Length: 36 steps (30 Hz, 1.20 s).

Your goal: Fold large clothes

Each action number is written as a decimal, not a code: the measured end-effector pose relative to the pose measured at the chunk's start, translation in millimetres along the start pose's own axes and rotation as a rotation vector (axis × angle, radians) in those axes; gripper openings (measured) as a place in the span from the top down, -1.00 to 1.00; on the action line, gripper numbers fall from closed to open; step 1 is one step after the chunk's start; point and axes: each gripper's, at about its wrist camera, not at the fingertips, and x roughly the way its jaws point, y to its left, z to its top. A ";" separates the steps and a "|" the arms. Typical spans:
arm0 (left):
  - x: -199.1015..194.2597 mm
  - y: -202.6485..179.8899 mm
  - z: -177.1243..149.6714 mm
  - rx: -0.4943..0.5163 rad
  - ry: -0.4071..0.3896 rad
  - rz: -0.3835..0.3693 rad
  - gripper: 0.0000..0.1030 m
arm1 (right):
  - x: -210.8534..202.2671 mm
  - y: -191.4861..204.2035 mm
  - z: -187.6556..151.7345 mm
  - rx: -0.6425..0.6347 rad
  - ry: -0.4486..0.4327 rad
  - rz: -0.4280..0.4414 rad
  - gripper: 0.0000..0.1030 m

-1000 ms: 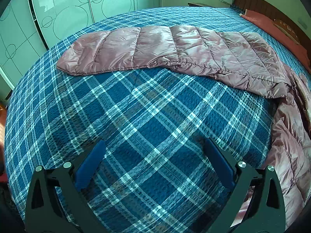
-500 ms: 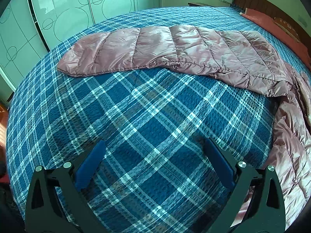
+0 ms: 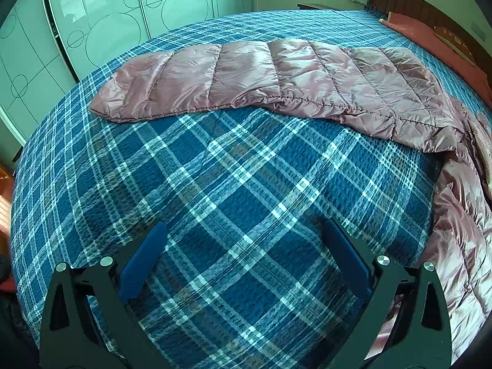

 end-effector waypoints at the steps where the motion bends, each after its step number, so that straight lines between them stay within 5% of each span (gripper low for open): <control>1: -0.2 -0.6 -0.3 0.000 -0.001 0.000 -0.96 | 5.7 7.8 -7.7 -0.037 0.003 -0.006 -0.06; 4: -1.6 -1.9 -1.6 0.001 0.000 0.002 -0.96 | 28.7 11.8 -16.1 -0.092 0.040 -0.024 -0.20; 12: 1.4 2.2 0.1 -0.004 0.000 -0.008 -0.96 | -40.1 22.4 -28.8 -0.042 -0.023 0.039 -0.20; 22: -0.1 11.1 1.4 -0.025 0.000 -0.039 -0.96 | -6.8 22.2 -63.6 -0.092 0.029 -0.033 -0.23; 36: 34.7 138.0 74.0 -0.423 -0.103 -0.528 -0.94 | -8.1 25.5 -68.2 -0.106 0.005 -0.036 -0.30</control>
